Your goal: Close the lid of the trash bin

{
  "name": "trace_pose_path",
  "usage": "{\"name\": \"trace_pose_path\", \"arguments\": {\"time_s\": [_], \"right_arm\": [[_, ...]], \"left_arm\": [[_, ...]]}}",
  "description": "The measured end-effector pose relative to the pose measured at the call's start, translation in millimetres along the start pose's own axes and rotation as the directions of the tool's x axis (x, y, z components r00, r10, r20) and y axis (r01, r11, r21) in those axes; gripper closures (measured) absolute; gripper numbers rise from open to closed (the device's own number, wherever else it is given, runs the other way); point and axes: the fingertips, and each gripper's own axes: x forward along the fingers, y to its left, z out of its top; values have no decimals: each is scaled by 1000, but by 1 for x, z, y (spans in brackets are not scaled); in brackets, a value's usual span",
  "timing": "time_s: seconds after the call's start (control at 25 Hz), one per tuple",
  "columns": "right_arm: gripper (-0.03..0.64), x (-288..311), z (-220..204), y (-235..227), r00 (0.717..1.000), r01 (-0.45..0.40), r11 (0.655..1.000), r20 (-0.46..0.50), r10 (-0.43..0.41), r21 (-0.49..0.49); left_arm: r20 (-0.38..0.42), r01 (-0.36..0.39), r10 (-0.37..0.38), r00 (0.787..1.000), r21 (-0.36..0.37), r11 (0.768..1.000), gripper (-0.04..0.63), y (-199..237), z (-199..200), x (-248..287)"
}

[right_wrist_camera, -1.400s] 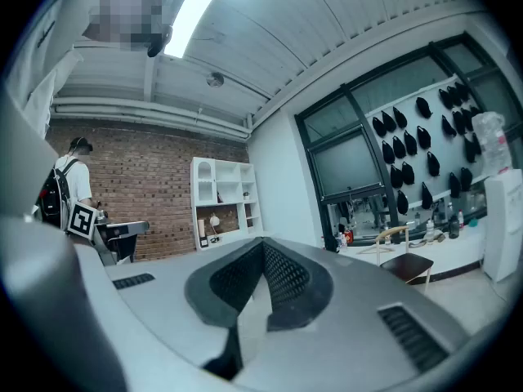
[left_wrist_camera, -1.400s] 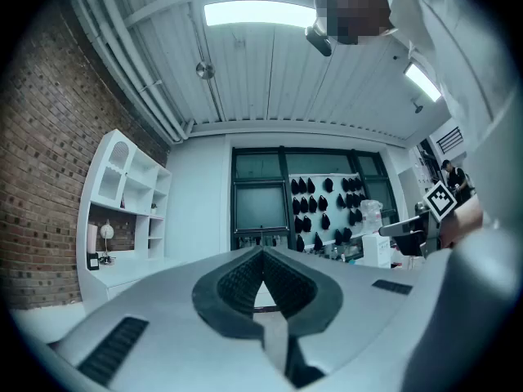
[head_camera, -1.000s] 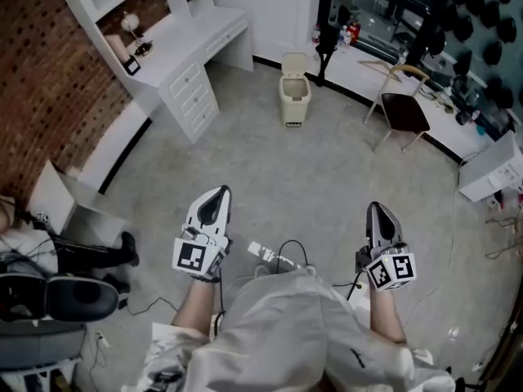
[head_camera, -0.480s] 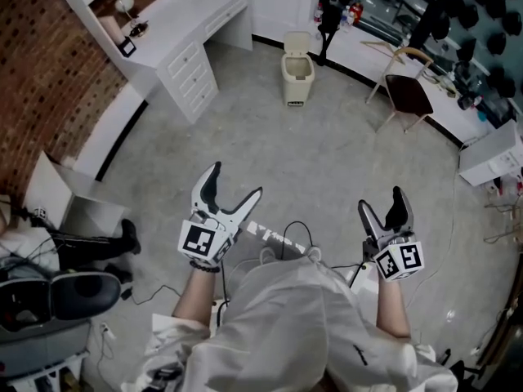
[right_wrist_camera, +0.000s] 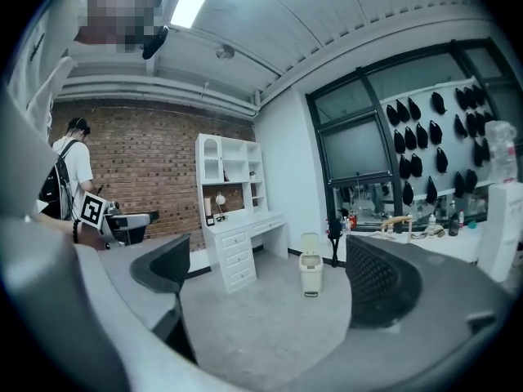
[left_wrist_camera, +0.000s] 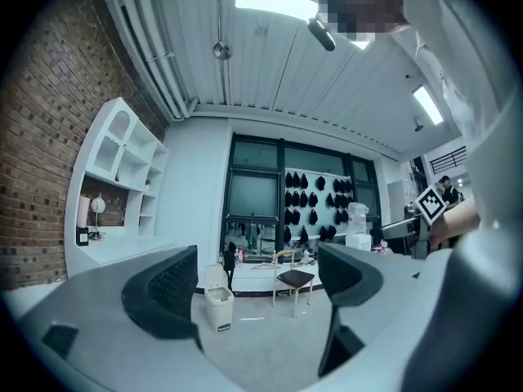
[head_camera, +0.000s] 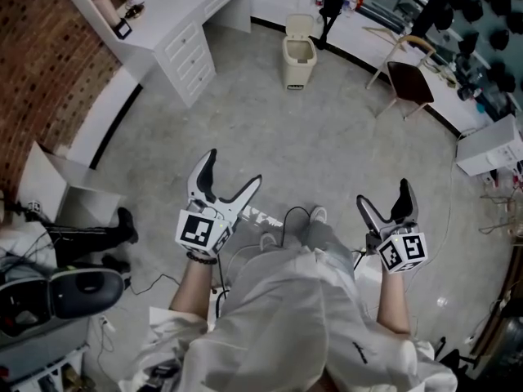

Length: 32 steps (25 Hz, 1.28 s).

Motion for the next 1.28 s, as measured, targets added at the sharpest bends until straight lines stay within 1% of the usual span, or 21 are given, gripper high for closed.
{"name": "trace_pose_path", "arguments": {"time_s": [0.24, 0.44, 0.6, 0.72, 0.92, 1.28], "right_arm": [[35, 23, 2, 2, 999, -38, 999, -8, 38, 12], [35, 51, 4, -11, 998, -59, 997, 8, 59, 42], [35, 84, 7, -32, 997, -80, 996, 17, 79, 48], [35, 114, 13, -56, 995, -101, 993, 19, 100, 55], [35, 177, 34, -116, 993, -119, 991, 20, 118, 67], [35, 265, 65, -228, 987, -155, 981, -21, 158, 120]], "left_arm": [[2, 5, -5, 1000, 3, 1000, 156, 4, 1, 13], [42, -2, 4, 999, -56, 998, 156, 17, 12, 35], [46, -13, 14, 999, -21, 1000, 156, 24, 17, 69], [41, -16, 17, 999, -43, 999, 156, 31, 17, 107], [12, -12, 12, 1000, -16, 1000, 156, 44, 18, 195], [-39, -13, 12, 999, -22, 1000, 158, 44, 24, 354]]}}
